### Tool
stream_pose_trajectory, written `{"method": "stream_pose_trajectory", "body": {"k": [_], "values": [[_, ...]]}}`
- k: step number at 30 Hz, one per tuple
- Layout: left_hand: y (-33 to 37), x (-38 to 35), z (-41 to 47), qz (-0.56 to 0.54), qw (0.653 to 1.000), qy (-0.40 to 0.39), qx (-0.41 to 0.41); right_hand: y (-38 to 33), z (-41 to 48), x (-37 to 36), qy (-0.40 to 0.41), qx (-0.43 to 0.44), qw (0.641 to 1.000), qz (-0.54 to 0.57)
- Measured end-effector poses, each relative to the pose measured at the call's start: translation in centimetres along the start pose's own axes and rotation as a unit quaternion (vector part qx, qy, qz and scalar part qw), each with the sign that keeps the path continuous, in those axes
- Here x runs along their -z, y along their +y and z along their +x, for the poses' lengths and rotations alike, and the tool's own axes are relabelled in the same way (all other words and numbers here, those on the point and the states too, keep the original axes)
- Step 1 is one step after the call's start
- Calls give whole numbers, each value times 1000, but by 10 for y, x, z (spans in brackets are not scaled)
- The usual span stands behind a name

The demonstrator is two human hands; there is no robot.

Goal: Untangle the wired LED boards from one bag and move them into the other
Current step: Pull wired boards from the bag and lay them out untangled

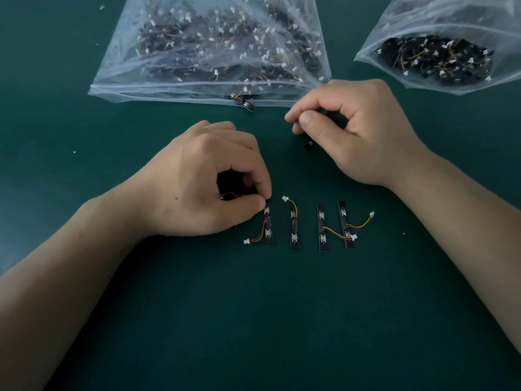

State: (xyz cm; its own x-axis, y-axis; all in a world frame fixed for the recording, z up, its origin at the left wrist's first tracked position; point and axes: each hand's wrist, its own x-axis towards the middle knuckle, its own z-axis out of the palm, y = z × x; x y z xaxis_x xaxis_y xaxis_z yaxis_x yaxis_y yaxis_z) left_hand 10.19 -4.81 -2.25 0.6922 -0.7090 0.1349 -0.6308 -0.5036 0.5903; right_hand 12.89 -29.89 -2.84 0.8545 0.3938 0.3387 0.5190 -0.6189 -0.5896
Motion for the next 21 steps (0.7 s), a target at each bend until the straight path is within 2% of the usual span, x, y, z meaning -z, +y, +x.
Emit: {"method": "stream_pose_trajectory", "body": {"k": [6, 10, 14, 21], "values": [[2, 3, 0, -22, 1000, -9, 5, 2, 0, 0, 23, 11, 999, -31], [1, 5, 0, -39, 999, -4, 16, 3, 1, -1, 38, -17, 999, -23], [1, 4, -1, -36, 999, -2, 26, 2, 2, -3, 23, -36, 999, -31], [2, 1, -1, -15, 1000, 8, -4, 2, 3, -3, 8, -48, 998, -37]]}}
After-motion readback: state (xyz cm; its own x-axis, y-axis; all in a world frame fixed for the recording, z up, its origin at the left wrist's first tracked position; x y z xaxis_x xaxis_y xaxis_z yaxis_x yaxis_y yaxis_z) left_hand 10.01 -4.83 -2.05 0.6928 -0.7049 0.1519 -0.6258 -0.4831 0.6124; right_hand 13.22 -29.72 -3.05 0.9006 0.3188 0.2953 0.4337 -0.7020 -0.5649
